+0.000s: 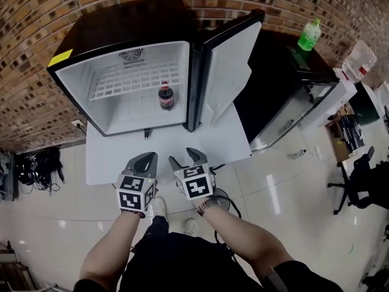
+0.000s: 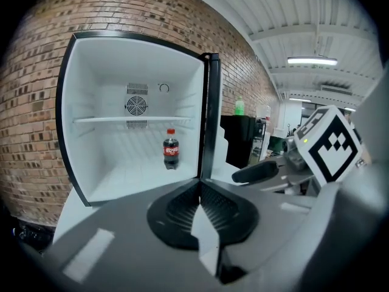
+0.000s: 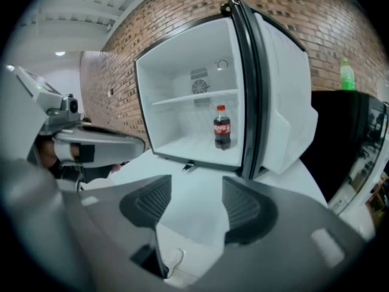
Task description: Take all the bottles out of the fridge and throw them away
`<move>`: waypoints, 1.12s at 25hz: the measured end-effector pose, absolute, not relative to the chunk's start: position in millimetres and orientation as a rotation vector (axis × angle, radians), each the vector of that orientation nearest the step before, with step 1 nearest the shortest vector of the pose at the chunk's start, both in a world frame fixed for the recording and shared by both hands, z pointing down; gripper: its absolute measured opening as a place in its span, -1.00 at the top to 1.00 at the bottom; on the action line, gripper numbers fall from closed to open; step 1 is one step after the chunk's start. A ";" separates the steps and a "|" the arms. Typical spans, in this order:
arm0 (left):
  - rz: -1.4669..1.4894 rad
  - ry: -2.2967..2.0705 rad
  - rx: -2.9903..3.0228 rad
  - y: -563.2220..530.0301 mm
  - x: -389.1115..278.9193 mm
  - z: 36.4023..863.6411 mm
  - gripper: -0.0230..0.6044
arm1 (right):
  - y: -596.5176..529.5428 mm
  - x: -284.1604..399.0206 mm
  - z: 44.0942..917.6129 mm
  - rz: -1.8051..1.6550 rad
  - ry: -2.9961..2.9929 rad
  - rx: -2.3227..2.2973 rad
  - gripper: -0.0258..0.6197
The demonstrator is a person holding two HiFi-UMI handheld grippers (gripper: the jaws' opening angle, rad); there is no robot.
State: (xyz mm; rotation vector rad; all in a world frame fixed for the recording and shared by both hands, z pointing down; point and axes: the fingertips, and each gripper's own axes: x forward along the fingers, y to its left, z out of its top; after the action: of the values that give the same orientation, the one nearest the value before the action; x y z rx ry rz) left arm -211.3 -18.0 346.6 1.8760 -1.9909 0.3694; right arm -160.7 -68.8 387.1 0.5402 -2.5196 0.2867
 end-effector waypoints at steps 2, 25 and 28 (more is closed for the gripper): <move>0.365 -1.994 1.887 -23.5 -224.8 341.2 0.92 | -78.1 -175.4 381.6 0.273 -2.518 0.559 0.11; 0.451 -1.764 2.120 -102.7 -338.7 337.8 0.92 | -191.9 -306.9 374.2 0.290 -2.395 0.955 0.09; 0.452 -1.726 2.146 -112.6 -343.6 341.1 0.92 | -203.2 -313.1 380.0 0.292 -2.366 0.981 0.09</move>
State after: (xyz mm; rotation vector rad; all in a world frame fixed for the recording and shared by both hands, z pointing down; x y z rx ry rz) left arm -343.6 -112.6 341.1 2.1458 -1.7257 0.4524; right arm -313.1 -203.2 380.0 0.9806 -2.3663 0.2923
